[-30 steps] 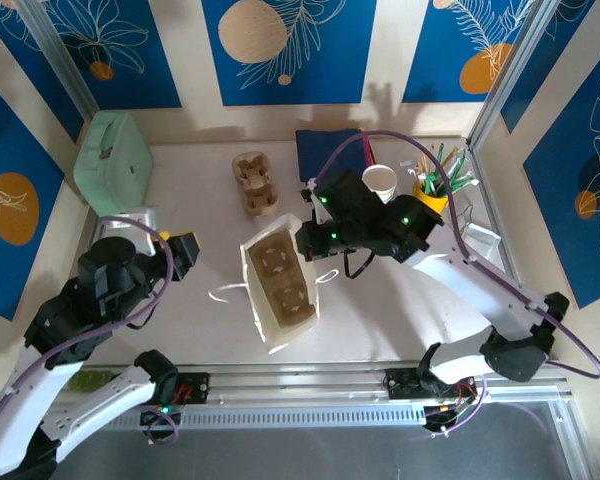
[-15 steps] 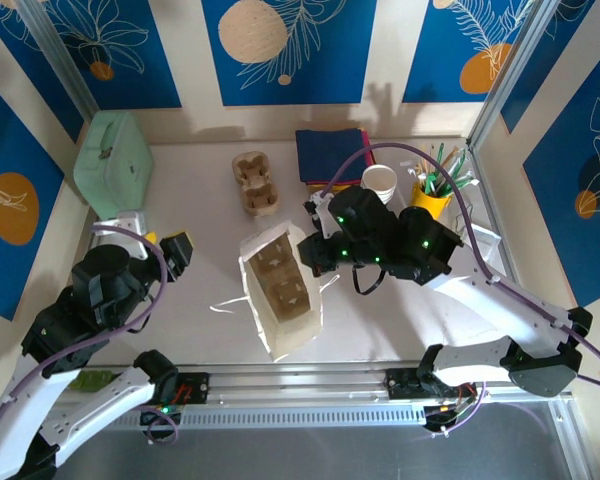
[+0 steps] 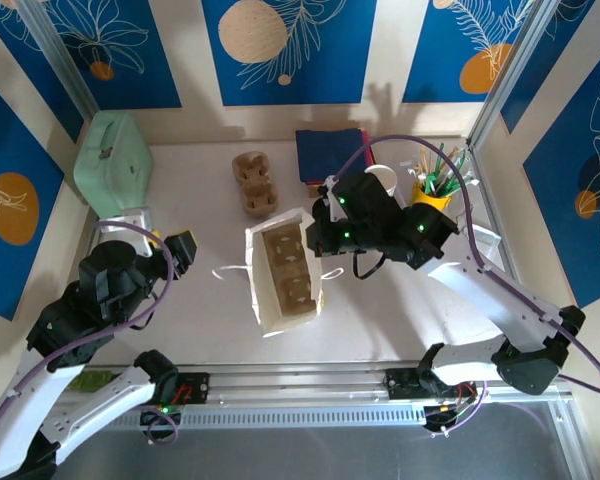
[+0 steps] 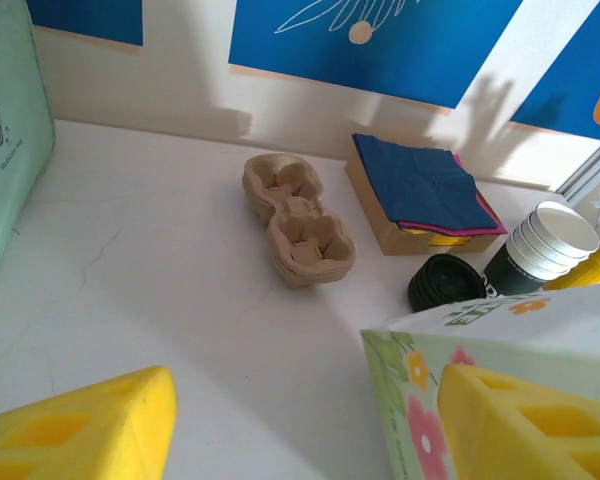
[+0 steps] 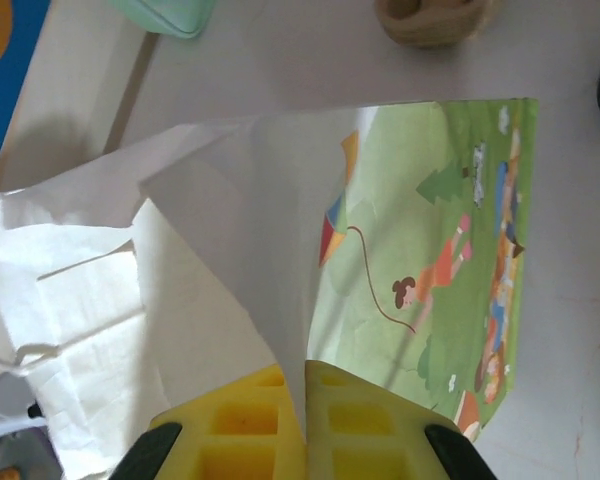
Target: Pack the takeout coffee
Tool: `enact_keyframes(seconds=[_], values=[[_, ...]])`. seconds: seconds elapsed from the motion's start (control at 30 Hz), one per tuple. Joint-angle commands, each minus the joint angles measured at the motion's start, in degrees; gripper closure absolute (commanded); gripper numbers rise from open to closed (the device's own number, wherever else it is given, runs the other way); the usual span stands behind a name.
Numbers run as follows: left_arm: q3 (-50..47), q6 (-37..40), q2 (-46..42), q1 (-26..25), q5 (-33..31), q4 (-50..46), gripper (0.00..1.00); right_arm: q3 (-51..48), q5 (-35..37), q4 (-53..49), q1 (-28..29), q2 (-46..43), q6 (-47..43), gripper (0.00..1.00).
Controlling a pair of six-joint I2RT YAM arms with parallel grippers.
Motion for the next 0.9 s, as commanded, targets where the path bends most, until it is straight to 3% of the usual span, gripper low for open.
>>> enact_keyframes(seconds=[0.0,0.6,0.87], values=[[-0.25,-0.33,-0.11,-0.5,0.53,0.05,0.3,1.97,-7.0,-1.85,-2.86,1.59,3.42,1.0],[-1.04,-0.97,-0.34,-0.5,0.36,-0.64,0.3,2.2,-28.02,0.89,-16.59,8.79,0.8,1.0],[-1.09,-1.02,-0.49,-0.5,0.37,-0.84,0.3,4.68,-27.56,1.62,-17.83,13.12,-1.49,1.0]])
